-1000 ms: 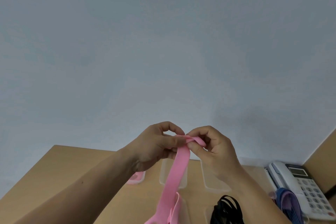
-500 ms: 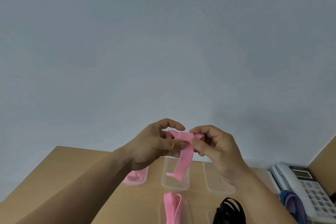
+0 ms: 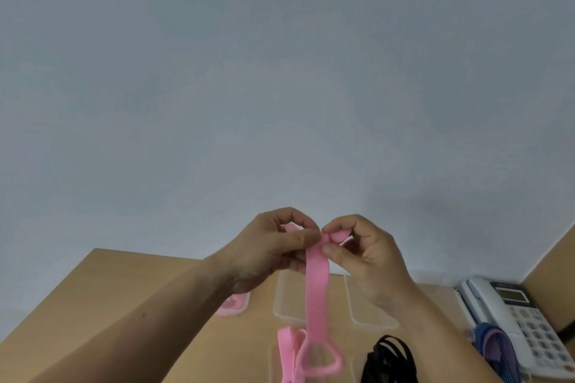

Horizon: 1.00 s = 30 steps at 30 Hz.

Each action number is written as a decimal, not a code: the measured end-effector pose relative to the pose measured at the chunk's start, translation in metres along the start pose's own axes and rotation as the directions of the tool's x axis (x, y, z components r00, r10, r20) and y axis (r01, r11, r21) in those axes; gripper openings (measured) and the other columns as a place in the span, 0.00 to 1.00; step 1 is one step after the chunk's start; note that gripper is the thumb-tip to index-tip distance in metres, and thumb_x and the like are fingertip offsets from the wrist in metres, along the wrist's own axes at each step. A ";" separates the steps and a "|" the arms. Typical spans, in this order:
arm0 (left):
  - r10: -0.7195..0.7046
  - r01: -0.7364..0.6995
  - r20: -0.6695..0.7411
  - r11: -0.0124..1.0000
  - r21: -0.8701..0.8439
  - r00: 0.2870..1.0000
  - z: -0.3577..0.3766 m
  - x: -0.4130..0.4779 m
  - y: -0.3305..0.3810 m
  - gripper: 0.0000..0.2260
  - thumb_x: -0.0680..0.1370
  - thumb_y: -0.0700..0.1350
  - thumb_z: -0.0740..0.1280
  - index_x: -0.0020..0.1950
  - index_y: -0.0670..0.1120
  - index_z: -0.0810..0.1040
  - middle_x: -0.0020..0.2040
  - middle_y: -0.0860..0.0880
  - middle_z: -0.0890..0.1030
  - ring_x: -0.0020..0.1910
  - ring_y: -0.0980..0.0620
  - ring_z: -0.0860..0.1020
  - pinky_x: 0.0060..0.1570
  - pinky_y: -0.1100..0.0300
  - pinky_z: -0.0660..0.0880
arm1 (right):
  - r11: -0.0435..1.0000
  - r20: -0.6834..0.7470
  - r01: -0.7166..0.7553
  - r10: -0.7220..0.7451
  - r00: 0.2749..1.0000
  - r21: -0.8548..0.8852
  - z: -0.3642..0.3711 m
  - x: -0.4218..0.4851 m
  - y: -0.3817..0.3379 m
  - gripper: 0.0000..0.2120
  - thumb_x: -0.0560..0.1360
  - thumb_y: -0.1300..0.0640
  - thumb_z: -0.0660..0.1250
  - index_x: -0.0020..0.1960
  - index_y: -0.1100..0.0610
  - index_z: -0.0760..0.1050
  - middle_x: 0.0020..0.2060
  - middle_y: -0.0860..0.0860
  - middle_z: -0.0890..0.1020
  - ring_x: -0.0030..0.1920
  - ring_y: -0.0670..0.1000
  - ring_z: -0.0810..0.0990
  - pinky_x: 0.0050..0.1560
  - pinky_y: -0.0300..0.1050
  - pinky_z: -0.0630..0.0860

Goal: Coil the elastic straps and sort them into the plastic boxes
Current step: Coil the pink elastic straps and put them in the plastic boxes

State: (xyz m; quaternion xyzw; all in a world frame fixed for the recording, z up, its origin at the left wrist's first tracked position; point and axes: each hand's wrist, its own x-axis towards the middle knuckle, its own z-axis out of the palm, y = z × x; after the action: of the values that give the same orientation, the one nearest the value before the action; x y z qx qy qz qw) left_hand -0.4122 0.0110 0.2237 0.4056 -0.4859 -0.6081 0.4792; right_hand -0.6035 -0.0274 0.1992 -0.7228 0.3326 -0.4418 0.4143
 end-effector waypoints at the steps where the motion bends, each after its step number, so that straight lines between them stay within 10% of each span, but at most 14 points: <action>1: 0.013 -0.013 -0.012 1.000 0.000 1.000 0.001 0.000 0.000 0.11 0.73 0.41 0.75 0.51 0.38 0.78 0.43 0.37 0.83 0.40 0.43 0.83 0.40 0.56 0.80 | 1.000 0.008 -0.021 0.021 1.000 0.021 0.000 -0.001 -0.001 0.11 0.69 0.59 0.74 0.46 0.43 0.81 0.42 0.47 0.82 0.36 0.49 0.76 0.46 0.60 0.77; 9: 0.100 -0.088 -0.077 0.987 0.138 0.992 -0.003 0.002 -0.010 0.11 0.72 0.34 0.75 0.52 0.39 0.79 0.48 0.36 0.84 0.48 0.39 0.84 0.51 0.49 0.81 | 0.953 0.079 -0.151 0.134 0.988 0.262 0.000 -0.002 -0.002 0.13 0.68 0.54 0.73 0.51 0.53 0.80 0.40 0.55 0.82 0.38 0.52 0.80 0.40 0.43 0.77; 14: 0.124 -0.097 -0.090 0.963 0.252 0.988 -0.005 0.000 -0.013 0.14 0.72 0.38 0.76 0.57 0.43 0.80 0.47 0.46 0.84 0.46 0.49 0.84 0.48 0.59 0.79 | 0.969 0.038 -0.175 0.171 0.985 0.173 0.001 -0.002 -0.003 0.10 0.71 0.54 0.73 0.50 0.56 0.80 0.34 0.53 0.83 0.34 0.53 0.81 0.35 0.43 0.76; 30: -0.050 0.056 -0.053 0.992 0.113 0.997 -0.004 -0.009 -0.006 0.13 0.75 0.45 0.75 0.55 0.40 0.80 0.49 0.34 0.84 0.47 0.39 0.83 0.46 0.51 0.81 | 0.998 -0.070 0.047 -0.049 0.996 -0.030 0.013 -0.009 0.006 0.10 0.69 0.55 0.73 0.45 0.42 0.77 0.40 0.44 0.83 0.41 0.48 0.81 0.42 0.37 0.78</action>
State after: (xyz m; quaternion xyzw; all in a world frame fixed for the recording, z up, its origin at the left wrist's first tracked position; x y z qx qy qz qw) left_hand -0.4076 0.0196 0.2169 0.4602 -0.4969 -0.5814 0.4508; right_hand -0.5956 -0.0186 0.1873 -0.7202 0.3360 -0.4722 0.3814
